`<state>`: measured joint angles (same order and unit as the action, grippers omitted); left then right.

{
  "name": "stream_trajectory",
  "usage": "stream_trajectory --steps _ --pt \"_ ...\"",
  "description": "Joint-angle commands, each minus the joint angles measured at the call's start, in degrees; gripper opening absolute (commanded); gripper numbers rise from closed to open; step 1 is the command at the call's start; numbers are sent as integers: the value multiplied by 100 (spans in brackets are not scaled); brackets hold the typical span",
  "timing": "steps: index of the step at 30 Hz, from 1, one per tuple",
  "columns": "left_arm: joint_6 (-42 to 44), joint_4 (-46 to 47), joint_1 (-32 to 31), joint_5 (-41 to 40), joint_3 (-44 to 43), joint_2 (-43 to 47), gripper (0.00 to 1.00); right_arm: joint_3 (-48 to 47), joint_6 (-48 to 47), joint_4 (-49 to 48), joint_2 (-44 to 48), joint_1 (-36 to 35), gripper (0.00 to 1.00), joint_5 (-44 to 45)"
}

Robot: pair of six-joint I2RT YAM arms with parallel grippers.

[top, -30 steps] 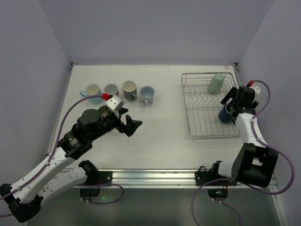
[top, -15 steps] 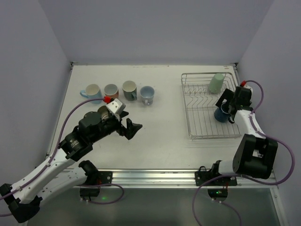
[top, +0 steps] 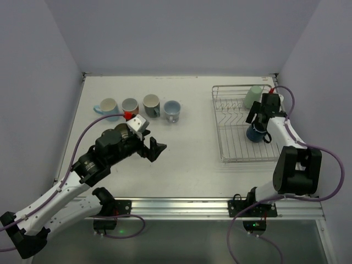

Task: Unload the cups from the dish rack

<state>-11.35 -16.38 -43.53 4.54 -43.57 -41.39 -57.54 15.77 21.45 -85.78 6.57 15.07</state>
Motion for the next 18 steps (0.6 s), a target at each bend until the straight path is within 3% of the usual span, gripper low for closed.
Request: stream_trajectory --steps 1,4,18 --pt "107 118 -15 -102 -81 -36 100 -390 -109 447 -62 -208 93 435" --pt "81 126 -7 -49 -143 -133 100 -442 -57 596 -9 -332 99 401" --pt "-77 83 -7 -155 -292 -458 100 -302 -162 799 -316 -393 99 -312"
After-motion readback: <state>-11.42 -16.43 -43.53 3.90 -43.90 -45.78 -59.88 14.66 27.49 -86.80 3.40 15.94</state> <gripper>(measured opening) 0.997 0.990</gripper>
